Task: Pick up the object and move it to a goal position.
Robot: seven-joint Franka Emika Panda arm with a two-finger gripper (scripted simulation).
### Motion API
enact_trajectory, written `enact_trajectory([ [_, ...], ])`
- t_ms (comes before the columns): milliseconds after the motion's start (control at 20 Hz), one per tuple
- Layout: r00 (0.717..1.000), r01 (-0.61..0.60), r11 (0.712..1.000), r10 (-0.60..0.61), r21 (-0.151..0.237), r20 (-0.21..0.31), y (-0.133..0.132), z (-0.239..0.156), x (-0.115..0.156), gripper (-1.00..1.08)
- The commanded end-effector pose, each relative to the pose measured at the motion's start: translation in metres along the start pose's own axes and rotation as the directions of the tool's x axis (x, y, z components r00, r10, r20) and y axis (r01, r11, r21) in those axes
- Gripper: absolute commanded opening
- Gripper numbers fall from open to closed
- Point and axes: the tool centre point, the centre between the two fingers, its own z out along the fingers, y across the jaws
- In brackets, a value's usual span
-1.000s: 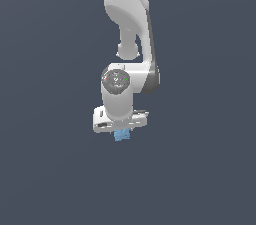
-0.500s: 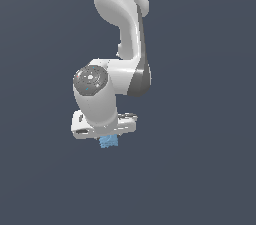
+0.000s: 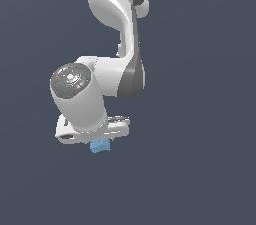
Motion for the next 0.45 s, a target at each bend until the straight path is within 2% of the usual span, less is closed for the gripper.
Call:
enact_trajectory([
  [0,1.000,0.000,1.000,0.000,0.000,0.000,0.0034,-0.0031,0.0030,-1.00],
  [400,1.000,0.000,1.000,0.000,0.000,0.000,0.0073,-0.0065,0.0066,-1.00],
])
